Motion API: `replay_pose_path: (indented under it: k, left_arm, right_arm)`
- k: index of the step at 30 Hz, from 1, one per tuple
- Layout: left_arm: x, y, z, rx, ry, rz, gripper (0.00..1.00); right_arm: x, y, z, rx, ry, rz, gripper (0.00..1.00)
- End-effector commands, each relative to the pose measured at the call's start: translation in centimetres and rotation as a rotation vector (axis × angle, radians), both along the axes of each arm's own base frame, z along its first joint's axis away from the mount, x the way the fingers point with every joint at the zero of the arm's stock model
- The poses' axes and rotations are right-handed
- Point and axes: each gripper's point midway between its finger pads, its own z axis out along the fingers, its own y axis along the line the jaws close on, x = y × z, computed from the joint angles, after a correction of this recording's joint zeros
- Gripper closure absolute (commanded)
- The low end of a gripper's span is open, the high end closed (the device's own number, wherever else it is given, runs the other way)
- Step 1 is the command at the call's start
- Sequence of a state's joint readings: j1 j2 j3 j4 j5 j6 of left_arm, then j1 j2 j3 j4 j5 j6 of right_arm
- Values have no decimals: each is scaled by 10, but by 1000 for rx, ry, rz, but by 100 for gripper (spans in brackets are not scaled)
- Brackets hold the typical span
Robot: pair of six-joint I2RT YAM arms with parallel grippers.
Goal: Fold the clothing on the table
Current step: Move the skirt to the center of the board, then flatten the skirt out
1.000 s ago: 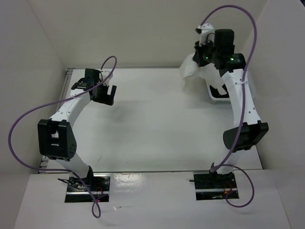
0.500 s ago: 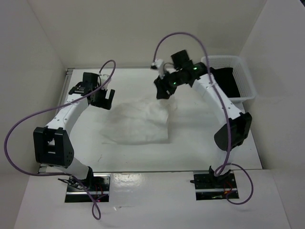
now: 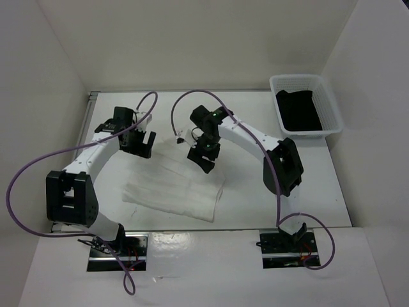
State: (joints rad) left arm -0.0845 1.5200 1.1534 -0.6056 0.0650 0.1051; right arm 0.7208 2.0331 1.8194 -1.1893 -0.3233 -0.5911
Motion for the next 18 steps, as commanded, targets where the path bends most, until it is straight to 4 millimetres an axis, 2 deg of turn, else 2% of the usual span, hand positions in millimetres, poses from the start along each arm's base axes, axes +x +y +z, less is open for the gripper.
replay_pose_path:
  k: [1, 2, 3, 5, 7, 8, 9, 11, 12, 14, 18]
  left_arm:
    - [0, -17, 10, -55, -46, -56, 1]
    - [0, -17, 7, -54, -36, -56, 1]
    - [1, -28, 8, -56, -45, -88, 1]
    - [2, -35, -4, -32, -20, -107, 1]
    - [-2, -57, -17, -23, 11, -175, 1]
    - [-1, -60, -22, -1, 14, -184, 1]
    - [-3, -74, -29, 12, 34, -222, 4]
    - [-2, -81, -41, 49, 55, -240, 5]
    - [-4, -86, -41, 57, 53, -254, 5]
    - [-7, -97, -52, 73, 80, -287, 11]
    - [-8, -99, -65, 104, 102, -294, 20]
  right_arm:
    - [17, -5, -2, -17, -96, -72, 29]
    - [21, -3, -6, -13, -109, -95, 29]
    - [21, -10, -13, -34, -102, -115, 29]
    - [18, -12, -22, -44, -89, -125, 28]
    - [15, -19, -35, -57, -72, -142, 28]
    - [15, -21, -40, -68, -74, -143, 28]
    - [16, -25, -46, -71, -69, -161, 27]
    - [19, -31, -50, -83, -70, -186, 27]
    - [19, -31, -50, -83, -70, -186, 27]
    - [23, -37, -52, -90, -76, -211, 27]
    - [37, -53, -50, -76, -71, -279, 27]
